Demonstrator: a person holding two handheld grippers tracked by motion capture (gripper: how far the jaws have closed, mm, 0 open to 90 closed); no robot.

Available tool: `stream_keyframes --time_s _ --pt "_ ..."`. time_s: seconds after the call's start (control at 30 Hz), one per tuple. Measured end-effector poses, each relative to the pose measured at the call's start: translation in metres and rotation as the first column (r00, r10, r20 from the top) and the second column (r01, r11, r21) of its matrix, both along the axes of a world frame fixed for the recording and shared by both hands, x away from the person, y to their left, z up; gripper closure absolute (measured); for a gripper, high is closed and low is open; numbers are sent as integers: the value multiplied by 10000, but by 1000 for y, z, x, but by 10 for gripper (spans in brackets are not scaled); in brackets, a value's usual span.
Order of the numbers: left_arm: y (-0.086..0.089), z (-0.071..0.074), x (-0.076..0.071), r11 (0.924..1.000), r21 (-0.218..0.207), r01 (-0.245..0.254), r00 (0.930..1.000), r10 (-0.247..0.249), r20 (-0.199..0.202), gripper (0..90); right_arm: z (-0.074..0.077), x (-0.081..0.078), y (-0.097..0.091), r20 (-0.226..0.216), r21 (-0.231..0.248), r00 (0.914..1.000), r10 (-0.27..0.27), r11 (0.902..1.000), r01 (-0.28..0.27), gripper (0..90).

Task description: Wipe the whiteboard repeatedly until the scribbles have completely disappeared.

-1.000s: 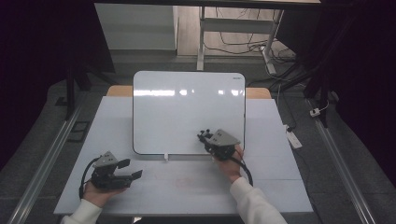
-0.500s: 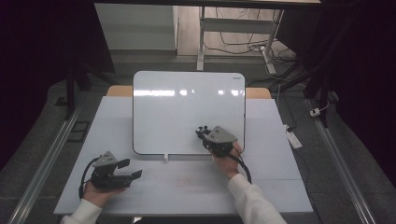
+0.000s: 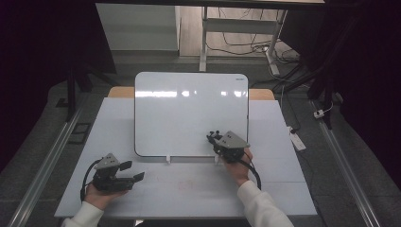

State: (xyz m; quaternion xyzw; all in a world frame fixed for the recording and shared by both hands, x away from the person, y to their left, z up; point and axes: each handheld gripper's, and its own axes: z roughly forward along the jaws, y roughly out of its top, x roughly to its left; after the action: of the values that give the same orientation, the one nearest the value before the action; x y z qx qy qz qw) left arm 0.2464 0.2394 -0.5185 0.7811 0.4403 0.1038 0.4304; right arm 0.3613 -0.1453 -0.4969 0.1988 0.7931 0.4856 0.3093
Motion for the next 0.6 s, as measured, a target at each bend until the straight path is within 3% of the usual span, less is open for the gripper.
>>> stream_keyframes --time_s 0.1,0.17,0.23,0.3,0.5,0.6 --pt "1 0 0 10000 -15 -12 10000 13 5 276 -8 -10 14 251 -644 9981 562 9964 -545 779" --pt "1 0 -1 10000 -35 -36 10000 36 26 275 -5 -6 8 209 -448 9991 370 9983 -360 779" --pt "2 0 -1 10000 -34 -37 10000 38 42 275 1 0 -5 373 -158 9990 -242 9996 248 779" --pt "2 0 0 10000 -56 -27 10000 27 15 276 4 4 -14 185 227 9984 -533 9983 528 779" --pt "1 0 0 10000 -22 -18 10000 18 12 275 -2 -4 1 195 -482 9996 199 9987 -190 779" --pt "2 0 0 10000 -43 -42 10000 42 32 275 4 5 -8 236 91 9994 -244 9997 242 779"
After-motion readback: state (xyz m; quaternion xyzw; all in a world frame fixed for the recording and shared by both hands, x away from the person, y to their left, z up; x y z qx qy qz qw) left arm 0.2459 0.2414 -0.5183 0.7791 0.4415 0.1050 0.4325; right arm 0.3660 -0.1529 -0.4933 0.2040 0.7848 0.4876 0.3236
